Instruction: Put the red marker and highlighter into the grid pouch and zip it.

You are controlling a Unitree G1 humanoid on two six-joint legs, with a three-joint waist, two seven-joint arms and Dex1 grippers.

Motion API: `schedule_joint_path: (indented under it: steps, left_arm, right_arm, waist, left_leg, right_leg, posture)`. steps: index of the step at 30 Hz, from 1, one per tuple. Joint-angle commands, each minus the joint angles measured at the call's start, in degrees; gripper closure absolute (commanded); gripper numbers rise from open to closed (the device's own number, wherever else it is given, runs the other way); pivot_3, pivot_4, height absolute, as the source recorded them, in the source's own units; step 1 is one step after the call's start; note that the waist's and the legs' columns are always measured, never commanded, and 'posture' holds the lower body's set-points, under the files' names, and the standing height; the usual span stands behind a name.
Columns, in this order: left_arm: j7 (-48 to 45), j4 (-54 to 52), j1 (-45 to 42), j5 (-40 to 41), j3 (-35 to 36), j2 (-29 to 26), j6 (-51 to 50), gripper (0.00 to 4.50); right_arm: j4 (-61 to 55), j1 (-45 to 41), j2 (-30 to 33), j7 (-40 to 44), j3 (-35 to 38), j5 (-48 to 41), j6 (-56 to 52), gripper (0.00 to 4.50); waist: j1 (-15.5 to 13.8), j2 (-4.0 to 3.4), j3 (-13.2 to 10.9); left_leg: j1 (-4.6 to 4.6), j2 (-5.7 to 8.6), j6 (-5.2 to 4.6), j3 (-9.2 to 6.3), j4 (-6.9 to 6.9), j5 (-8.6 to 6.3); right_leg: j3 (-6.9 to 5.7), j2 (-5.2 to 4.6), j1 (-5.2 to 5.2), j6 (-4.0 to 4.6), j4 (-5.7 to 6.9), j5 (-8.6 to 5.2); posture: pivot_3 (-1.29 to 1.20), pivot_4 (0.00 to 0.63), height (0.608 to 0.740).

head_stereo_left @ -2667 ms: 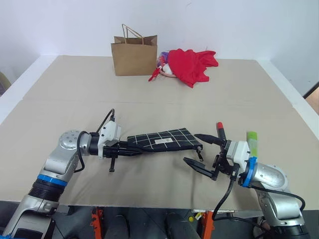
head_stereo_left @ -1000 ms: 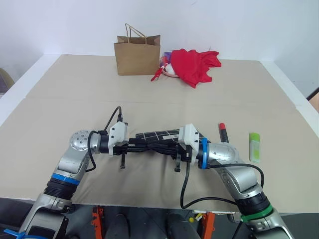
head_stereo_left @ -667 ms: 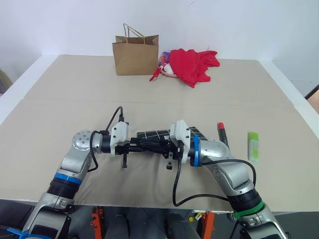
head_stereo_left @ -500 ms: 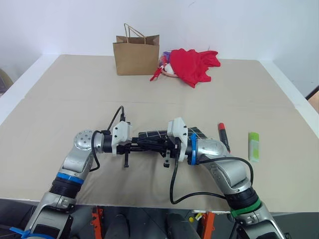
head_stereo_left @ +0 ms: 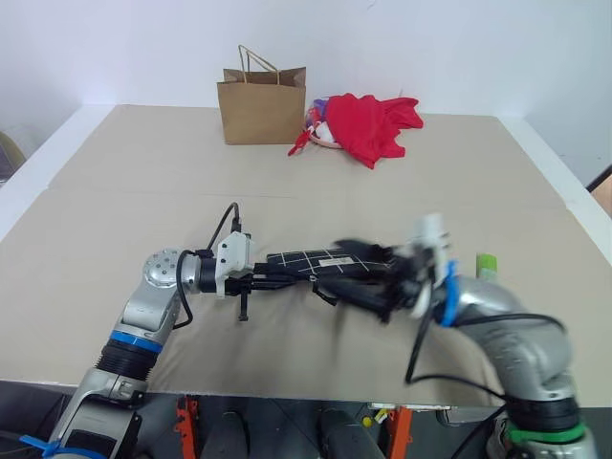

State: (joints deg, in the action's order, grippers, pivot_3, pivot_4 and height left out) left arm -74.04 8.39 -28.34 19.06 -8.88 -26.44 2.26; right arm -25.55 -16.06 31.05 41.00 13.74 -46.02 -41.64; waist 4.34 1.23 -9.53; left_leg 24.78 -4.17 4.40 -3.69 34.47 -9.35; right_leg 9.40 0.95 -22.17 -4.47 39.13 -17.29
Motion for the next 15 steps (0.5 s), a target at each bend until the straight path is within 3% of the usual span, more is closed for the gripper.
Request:
schedule_joint_path:
  steps: [1, 5, 15]
  left_arm:
    - [0.6, -1.6, -0.7, 1.1, 1.9, -0.9, -0.4, 4.5]
    - [0.6, -1.8, -0.6, 1.7, 2.5, -1.6, -1.2, 4.5]
    - [1.8, -2.2, -1.6, 2.3, 3.2, -1.8, -2.3, 4.5]
  right_arm:
    - [6.4, -1.5, 0.6, -9.4, 7.0, 4.7, 2.6, 0.05]
    - [12.2, -0.8, -0.8, -18.0, 7.3, 12.8, 6.3, 0.05]
    - [10.9, 7.2, -5.7, -25.7, 3.2, 21.1, 6.8, 0.05]
  waist:
    - [0.0, 0.0, 0.0]
    - [0.1, -0.04, 0.0]
    - [0.1, -0.23, -0.1]
  left_leg:
    - [-0.01, 0.0, 0.0, 0.0, 0.0, 0.0]
    - [0.0, 0.0, -0.02, 0.01, -0.04, 0.01]
    - [0.08, 0.14, -0.04, 0.0, -0.13, 0.0]
  right_leg:
    - [0.0, 0.0, 0.0, 0.0, 0.0, 0.0]
    - [0.0, 0.0, -0.03, 0.0, 0.0, 0.0]
    - [0.0, -0.13, -0.08, 0.06, 0.0, -0.07]
  posture:
    - [0.0, 0.15, 0.74]
    - [0.0, 0.15, 0.74]
    - [0.0, 0.15, 0.74]
